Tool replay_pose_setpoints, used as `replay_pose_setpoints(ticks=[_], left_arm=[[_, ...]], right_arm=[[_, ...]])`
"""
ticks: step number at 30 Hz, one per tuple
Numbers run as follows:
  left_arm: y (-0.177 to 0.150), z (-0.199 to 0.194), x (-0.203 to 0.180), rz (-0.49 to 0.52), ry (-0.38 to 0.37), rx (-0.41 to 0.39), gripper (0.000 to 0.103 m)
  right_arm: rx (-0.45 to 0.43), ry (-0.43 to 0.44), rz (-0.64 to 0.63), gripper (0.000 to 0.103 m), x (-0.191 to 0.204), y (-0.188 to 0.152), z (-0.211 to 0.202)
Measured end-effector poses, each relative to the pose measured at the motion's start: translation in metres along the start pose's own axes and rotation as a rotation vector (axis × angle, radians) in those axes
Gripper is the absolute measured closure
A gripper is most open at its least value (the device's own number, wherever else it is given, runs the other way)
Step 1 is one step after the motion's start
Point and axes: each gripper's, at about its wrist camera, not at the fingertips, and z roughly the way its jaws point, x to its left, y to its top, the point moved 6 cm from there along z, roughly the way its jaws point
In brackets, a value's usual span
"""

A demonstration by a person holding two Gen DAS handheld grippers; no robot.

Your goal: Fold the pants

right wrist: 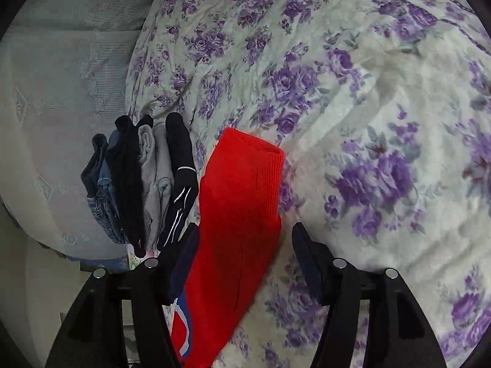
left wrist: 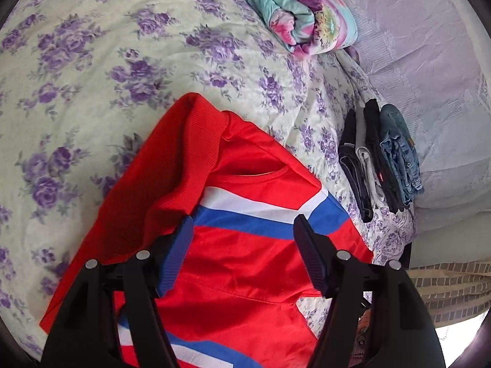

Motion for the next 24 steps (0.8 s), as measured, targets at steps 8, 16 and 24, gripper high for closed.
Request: replay_pose_setpoints(ticks=[8,16,24], left_arm=[[0.019,0.025,0.001,0.024,0.081,-0.001,0.036],[0.023,0.049,-0.024,0.122,0.113,0.062,0.028],[0.050,-0.007,-0.033,0.129,0.040,-0.021,0.028]], right_arm=[[-0.034,-0.035,-0.154,0.091,-0.002,-0.001,-0.025],[-0.004,-0.097,-0.049,0.075,-0.058,-0.012,-0.080],[-0.044,-0.093,-0.265,0.057,-0.001,-0.015,-0.118]])
